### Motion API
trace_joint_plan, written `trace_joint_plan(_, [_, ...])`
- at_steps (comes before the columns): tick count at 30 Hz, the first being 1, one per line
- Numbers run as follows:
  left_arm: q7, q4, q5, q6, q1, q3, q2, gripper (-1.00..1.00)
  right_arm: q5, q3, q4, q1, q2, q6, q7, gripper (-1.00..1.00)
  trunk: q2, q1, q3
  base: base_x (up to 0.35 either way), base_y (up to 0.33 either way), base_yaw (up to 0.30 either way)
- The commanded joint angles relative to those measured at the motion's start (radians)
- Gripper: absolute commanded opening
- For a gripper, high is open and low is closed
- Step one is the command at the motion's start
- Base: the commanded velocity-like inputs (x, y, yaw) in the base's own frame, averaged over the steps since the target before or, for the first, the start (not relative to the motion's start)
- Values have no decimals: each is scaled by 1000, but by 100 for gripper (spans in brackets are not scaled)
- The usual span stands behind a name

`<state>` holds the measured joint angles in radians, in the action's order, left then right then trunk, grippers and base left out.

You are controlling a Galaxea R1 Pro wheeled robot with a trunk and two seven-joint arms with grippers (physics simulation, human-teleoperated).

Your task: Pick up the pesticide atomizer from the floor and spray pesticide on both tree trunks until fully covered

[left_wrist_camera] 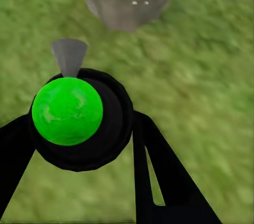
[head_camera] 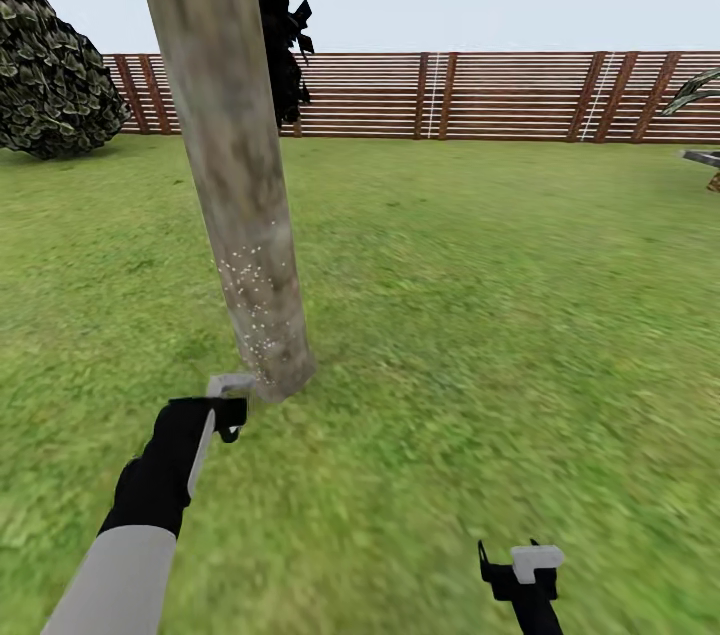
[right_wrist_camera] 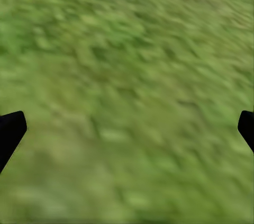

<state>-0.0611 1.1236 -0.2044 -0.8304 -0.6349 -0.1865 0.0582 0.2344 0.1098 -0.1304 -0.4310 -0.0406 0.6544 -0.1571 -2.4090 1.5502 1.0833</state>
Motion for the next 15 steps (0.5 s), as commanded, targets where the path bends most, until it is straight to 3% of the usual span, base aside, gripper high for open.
trace_joint_plan(1, [0,-9,4,15,8,-14,0,-100,0,1,-1,0,2,0,0,100,0,0,0,0,0,0])
trace_joint_plan(7, [0,-81,5,147,63,-28,1,-100,2,1,-2,0,3,1,1,100,0,0,0,0,0,0])
trace_joint_plan(15, [-4,-91,11,161,79,-30,1,-100,3,1,-1,0,2,0,0,100,0,0,0,0,-38,0])
